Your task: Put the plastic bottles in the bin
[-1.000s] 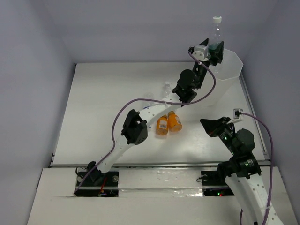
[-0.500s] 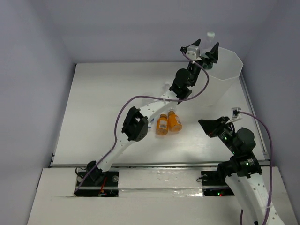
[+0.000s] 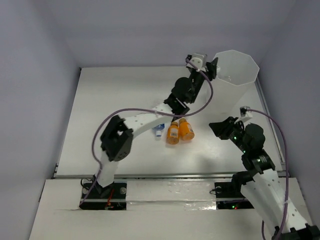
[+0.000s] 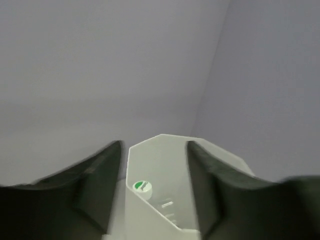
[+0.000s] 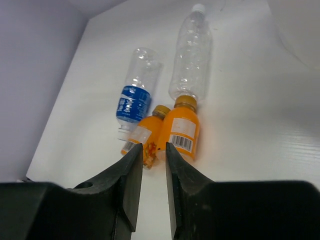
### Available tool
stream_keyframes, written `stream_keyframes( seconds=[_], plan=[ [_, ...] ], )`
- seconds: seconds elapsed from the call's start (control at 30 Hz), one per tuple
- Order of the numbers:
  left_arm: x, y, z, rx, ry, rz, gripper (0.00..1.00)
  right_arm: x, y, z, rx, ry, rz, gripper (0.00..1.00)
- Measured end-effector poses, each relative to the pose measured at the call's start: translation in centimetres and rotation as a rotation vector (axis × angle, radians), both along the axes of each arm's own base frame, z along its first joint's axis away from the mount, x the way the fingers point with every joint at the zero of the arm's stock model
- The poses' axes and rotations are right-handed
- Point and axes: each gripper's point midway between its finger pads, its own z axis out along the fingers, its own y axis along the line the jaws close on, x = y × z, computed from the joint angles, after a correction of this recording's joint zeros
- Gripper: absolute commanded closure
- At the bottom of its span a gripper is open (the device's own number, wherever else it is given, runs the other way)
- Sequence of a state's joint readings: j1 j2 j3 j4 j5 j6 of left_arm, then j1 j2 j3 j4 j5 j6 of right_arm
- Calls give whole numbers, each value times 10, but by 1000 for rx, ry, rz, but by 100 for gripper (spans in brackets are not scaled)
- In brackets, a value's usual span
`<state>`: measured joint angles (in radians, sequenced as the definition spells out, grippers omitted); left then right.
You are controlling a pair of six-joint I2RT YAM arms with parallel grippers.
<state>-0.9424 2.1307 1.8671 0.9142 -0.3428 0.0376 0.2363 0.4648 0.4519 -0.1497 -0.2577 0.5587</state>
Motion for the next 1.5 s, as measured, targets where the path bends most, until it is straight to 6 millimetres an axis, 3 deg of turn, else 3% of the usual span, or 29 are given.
stream_keyframes(
  seconds=[0.1, 0.23, 0.3, 0.4, 0.47, 0.57, 0.63, 0.73, 0.8, 1.03, 1.2, 1.5],
  plan=[
    [-38, 52, 28, -43, 41, 9, 66, 11, 5, -19, -30, 69, 6, 69],
    [-87, 136, 64, -189, 105, 24, 67, 20, 29, -36, -84, 145, 52, 69],
    [-102, 169, 62, -253, 151, 33, 67, 22, 46, -36, -124, 158, 77, 67],
    [-105, 196, 19, -261, 278, 65, 66, 35, 69, -23, -169, 145, 97, 56],
    [-98, 207, -28, -226, 390, 107, 66, 51, 75, -14, -203, 133, 73, 45],
    [-92, 221, -124, -104, 595, 186, 66, 84, 78, -5, -264, 133, 12, 30],
    [-100, 235, -185, -29, 722, 233, 65, 106, 83, -1, -306, 137, -13, 25],
    [-120, 254, -240, 32, 846, 263, 65, 133, 91, -4, -370, 155, -34, 17],
    [-131, 263, -250, 29, 882, 264, 65, 150, 96, -13, -419, 183, -44, 13],
    [-147, 274, -236, -70, 869, 217, 64, 201, 115, -52, -568, 287, -45, 9],
    [-157, 283, -266, -40, 917, 235, 63, 227, 121, -85, -675, 364, -53, 6],
    [-163, 285, -281, -17, 946, 229, 49, 237, 122, -131, -791, 482, -29, 9]
  ],
)
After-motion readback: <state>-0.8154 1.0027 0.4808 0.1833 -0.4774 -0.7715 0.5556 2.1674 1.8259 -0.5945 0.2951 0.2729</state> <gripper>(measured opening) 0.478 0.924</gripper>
